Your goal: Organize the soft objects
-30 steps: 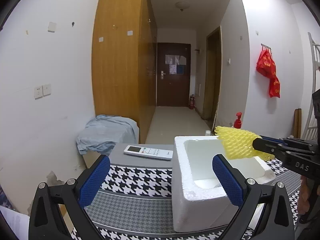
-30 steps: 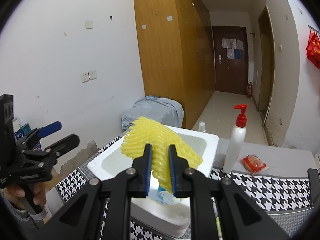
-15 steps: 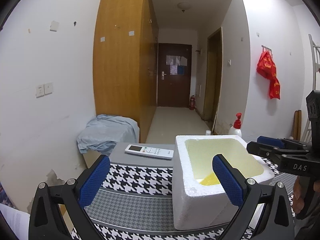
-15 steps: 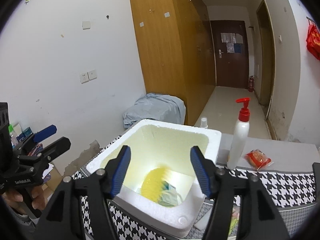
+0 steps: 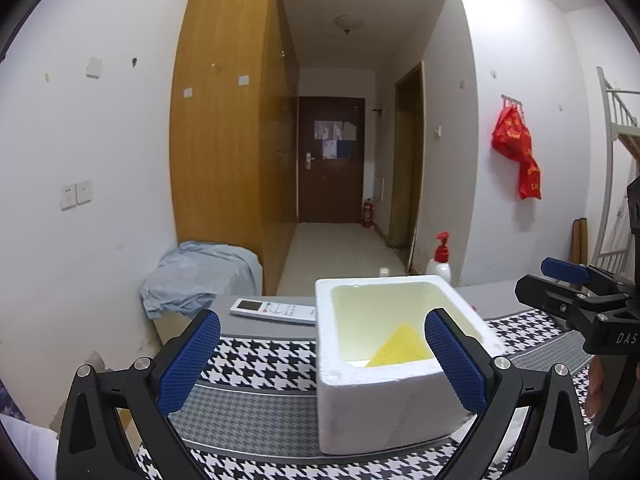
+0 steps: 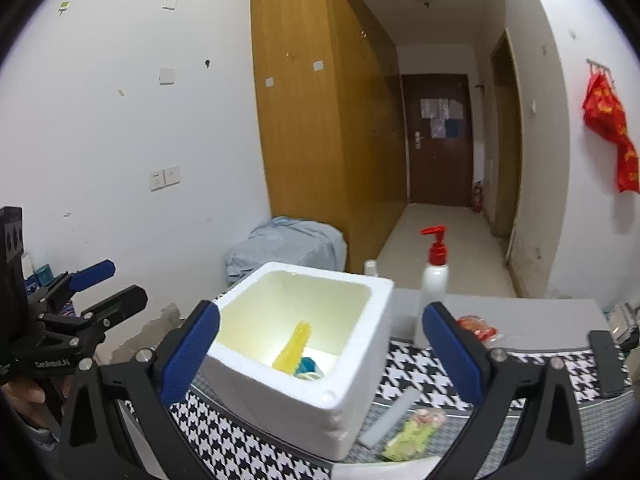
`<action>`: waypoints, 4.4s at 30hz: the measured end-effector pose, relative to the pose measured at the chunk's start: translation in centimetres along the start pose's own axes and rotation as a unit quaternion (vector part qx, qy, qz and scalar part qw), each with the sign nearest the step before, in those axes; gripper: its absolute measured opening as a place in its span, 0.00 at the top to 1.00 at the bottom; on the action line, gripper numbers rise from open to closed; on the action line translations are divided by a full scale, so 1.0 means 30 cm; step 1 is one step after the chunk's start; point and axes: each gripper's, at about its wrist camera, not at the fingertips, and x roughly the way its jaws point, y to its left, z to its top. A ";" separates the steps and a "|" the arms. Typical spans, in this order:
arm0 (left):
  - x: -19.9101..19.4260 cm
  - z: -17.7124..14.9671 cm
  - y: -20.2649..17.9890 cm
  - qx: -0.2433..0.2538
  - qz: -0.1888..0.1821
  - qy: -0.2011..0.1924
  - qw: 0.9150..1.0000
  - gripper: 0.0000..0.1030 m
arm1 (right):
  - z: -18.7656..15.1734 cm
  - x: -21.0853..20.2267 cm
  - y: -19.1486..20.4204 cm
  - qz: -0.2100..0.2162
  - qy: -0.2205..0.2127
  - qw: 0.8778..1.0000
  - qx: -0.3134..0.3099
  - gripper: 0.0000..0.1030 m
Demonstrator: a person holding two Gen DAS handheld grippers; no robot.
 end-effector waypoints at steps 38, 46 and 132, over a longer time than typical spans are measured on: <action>-0.175 -0.145 -0.267 0.011 -0.068 -0.055 0.996 0.01 | -0.265 -0.383 -0.132 -0.087 -0.064 0.994 0.011 0.00; -0.165 -0.246 -0.309 0.018 -0.077 -0.061 0.995 0.01 | -0.360 -0.360 -0.146 -0.093 -0.047 0.994 0.018 0.00; 0.296 -0.502 -0.519 0.068 -0.232 0.256 0.936 0.90 | -0.579 -0.100 -0.406 -0.094 0.132 0.983 0.080 0.00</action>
